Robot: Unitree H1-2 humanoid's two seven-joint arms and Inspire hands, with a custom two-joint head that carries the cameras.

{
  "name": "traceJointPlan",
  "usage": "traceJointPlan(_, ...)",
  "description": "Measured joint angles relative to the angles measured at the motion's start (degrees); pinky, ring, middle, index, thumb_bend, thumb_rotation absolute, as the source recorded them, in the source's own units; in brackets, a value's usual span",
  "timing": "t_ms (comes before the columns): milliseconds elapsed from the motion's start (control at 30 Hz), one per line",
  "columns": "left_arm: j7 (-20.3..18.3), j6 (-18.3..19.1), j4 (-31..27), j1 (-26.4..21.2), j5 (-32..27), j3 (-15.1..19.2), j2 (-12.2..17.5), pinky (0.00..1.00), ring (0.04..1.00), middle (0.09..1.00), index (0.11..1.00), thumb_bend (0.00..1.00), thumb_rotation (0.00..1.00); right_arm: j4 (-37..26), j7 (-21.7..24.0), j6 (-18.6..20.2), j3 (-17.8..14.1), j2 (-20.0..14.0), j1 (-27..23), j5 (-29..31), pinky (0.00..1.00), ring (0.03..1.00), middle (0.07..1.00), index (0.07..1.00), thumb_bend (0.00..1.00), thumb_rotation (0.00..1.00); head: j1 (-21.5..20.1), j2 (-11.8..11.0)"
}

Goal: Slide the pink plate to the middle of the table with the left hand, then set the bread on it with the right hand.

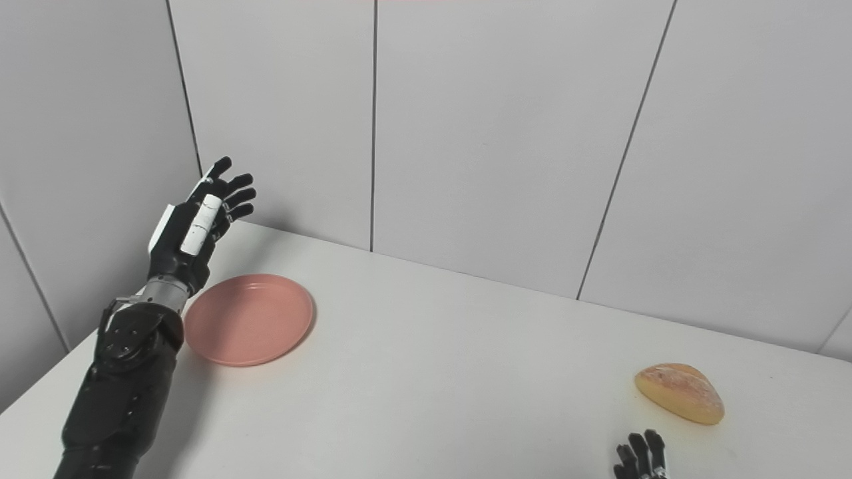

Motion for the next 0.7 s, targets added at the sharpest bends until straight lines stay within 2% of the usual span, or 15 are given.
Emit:
traceJointPlan(200, -1.56, -10.63, 13.76, -3.06, -0.41, 1.19, 1.85, 0.85, 0.838, 0.874, 0.989, 1.0, 0.79, -0.27, -0.02, 0.68, -0.32, -0.81, 0.06, 0.01, 1.0, 0.957, 0.95, 0.984, 0.83, 1.0, 0.09, 0.26)
traceJointPlan(300, -2.11, -13.64, 17.65, -3.81, -0.43, 1.42, 2.96, 0.85, 0.826, 0.881, 0.985, 1.0, 0.78, -0.37, -0.27, 0.69, -1.04, -1.6, 0.11, -0.05, 0.98, 0.944, 0.94, 0.98, 0.82, 1.0, 0.18, 0.09)
traceJointPlan(500, -3.87, -16.03, 24.0, -5.27, -2.36, 2.01, 4.26, 0.86, 0.885, 0.905, 1.0, 1.0, 0.83, -0.36, -0.25, 0.71, -1.1, -1.95, 0.13, 0.05, 0.97, 0.935, 0.923, 0.966, 0.84, 1.0, 0.27, -0.26)
traceJointPlan(700, -4.23, -16.03, 24.48, -5.34, -4.15, 2.63, 4.58, 0.83, 0.865, 0.894, 1.0, 1.0, 0.83, -0.44, 0.03, 1.13, -1.06, -2.24, 0.2, 0.12, 0.95, 0.923, 0.914, 0.963, 0.84, 1.0, 0.09, 0.0)
